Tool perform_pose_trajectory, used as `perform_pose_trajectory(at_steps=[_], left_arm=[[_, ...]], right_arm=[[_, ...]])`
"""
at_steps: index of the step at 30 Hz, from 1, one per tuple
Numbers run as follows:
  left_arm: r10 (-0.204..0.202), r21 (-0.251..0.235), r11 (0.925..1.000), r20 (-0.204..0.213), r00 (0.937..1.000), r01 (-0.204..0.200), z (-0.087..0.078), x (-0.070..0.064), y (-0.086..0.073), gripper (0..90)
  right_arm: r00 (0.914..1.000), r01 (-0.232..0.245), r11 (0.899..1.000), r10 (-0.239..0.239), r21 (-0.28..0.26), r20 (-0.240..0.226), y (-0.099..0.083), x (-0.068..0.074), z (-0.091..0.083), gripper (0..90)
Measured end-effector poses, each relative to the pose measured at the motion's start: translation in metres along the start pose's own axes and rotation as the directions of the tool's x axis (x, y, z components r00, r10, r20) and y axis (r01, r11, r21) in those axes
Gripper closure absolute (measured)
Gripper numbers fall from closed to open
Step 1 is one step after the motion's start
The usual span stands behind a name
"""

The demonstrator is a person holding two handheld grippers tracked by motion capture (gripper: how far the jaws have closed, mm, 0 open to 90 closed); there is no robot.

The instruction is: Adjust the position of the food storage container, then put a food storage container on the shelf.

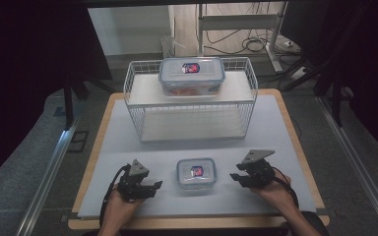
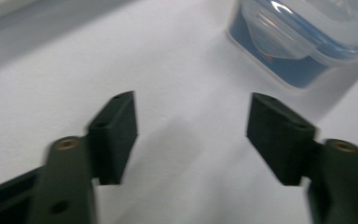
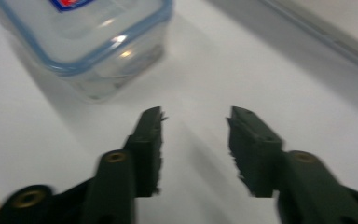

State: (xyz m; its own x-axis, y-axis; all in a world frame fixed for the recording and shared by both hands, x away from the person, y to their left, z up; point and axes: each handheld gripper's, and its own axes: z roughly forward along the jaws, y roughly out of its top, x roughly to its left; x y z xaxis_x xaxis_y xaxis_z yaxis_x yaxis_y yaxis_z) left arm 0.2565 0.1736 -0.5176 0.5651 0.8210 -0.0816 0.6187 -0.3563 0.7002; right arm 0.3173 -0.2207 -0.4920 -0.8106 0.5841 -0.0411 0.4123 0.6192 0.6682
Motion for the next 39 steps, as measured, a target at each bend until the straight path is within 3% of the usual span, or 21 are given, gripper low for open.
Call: perform_pose_trajectory(at_steps=[4,6,10,14,22,27,36,39], left_arm=[[-0.002,-0.024,0.9997,-0.006,1.0000,0.002,-0.001,0.004,-0.002,18.7],[0.000,-0.025,0.9997,-0.006,1.0000,-0.001,-0.001,0.004,-0.002,17.8],[0.002,-0.044,0.9990,0.001,1.0000,-0.002,-0.002,0.004,-0.001,13.6],[0.007,-0.061,0.9982,0.016,0.9998,-0.006,-0.002,0.003,-0.001,11.0],[0.069,-0.126,0.9895,-0.019,0.9974,-0.071,-0.002,0.001,-0.003,6.6],[0.084,-0.148,0.9854,-0.009,0.9964,-0.085,0.000,-0.002,-0.002,5.8],[0.039,-0.112,0.9932,0.059,0.9975,-0.032,0.000,-0.007,0.006,7.1],[0.030,-0.108,0.9940,0.090,0.9955,-0.021,0.001,-0.008,0.009,6.9]], right_arm=[[0.9996,-0.003,0.999,0.004,-0.032,0.028,-0.006,-0.011,-0.002,34.5],[0.9993,-0.019,0.999,0.020,-0.033,0.033,-0.009,-0.015,-0.001,29.9],[0.9986,-0.044,0.998,0.045,-0.039,0.029,-0.011,-0.019,0.000,25.9],[0.9986,-0.037,0.998,0.039,-0.046,0.036,-0.011,-0.018,0.000,22.2],[0.9983,-0.054,0.997,0.055,-0.058,0.021,-0.010,-0.016,0.002,15.8],[0.9964,-0.084,0.994,0.084,-0.071,-0.004,-0.008,-0.015,0.002,13.0],[0.9916,-0.120,0.988,0.114,-0.101,-0.062,0.000,-0.012,0.001,9.8],[0.9925,-0.103,0.988,0.095,-0.114,-0.078,0.003,-0.008,0.002,7.3]])
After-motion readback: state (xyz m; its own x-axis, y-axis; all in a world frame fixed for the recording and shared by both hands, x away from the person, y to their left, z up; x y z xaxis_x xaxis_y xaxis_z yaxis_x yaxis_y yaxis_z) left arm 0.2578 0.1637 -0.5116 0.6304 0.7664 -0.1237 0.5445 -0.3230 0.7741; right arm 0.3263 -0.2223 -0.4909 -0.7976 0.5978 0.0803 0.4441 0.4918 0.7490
